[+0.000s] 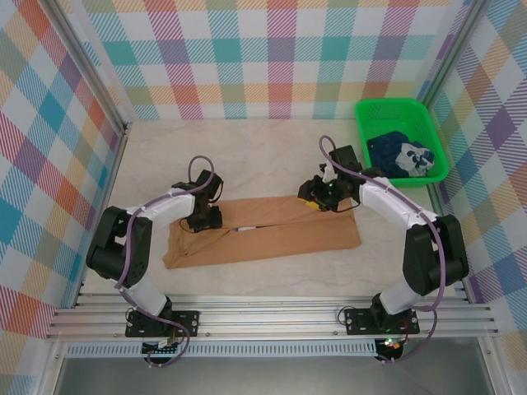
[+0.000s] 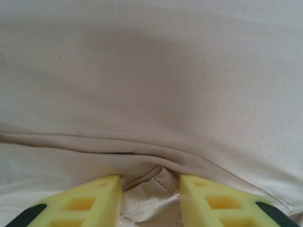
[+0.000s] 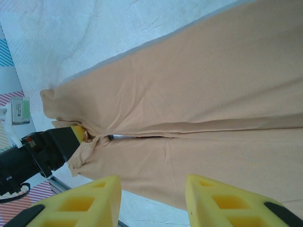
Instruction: Fold and stack the t-shirts
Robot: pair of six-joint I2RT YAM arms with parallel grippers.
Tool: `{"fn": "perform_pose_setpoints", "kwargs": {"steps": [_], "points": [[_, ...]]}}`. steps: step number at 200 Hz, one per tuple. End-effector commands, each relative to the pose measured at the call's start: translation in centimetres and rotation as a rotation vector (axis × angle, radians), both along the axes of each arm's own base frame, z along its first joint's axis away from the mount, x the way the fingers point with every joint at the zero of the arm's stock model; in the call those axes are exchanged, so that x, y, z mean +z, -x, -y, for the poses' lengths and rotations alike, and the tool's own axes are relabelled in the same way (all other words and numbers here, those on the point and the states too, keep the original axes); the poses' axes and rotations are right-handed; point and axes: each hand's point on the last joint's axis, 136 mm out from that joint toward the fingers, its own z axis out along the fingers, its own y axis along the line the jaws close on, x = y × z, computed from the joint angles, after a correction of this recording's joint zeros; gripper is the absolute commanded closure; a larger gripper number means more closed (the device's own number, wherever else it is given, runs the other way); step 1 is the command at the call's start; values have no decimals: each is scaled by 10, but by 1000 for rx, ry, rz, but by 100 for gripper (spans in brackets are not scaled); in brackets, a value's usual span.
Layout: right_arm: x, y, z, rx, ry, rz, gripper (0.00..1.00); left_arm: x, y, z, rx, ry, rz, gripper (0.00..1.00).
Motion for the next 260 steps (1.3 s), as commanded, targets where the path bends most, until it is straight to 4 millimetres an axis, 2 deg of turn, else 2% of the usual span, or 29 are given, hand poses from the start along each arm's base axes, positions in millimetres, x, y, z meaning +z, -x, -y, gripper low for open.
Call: {"fn": "perform_pose_setpoints", "kwargs": {"steps": [1, 17, 50, 88, 135, 174, 211, 243, 260], "points": [[6, 7, -3, 9, -18, 3, 59, 6, -8, -2, -25, -33, 16, 64], [5, 6, -3, 10, -19, 2, 59, 5, -9, -1, -25, -33, 11, 67], [6, 4, -5, 11, -23, 3, 60, 0, -4, 1, -29, -24, -7, 81], [5, 3, -5, 8, -20, 2, 61, 12, 4, 1, -14, -2, 7, 92], [2, 3, -5, 9, -20, -4, 61, 28, 32, 4, 66, 50, -10, 97], [2, 2, -5, 9, -21, -5, 62, 21, 63, 8, 130, 89, -69, 99], [2, 3, -5, 11, -20, -6, 62, 19, 83, 12, 198, 118, -109, 98], [-2, 7, -3, 10, -16, -16, 62, 15, 93, 20, 238, 155, -130, 95], [-4, 9, -2, 10, -14, -21, 62, 11, 97, 26, 260, 181, -150, 87]]}}
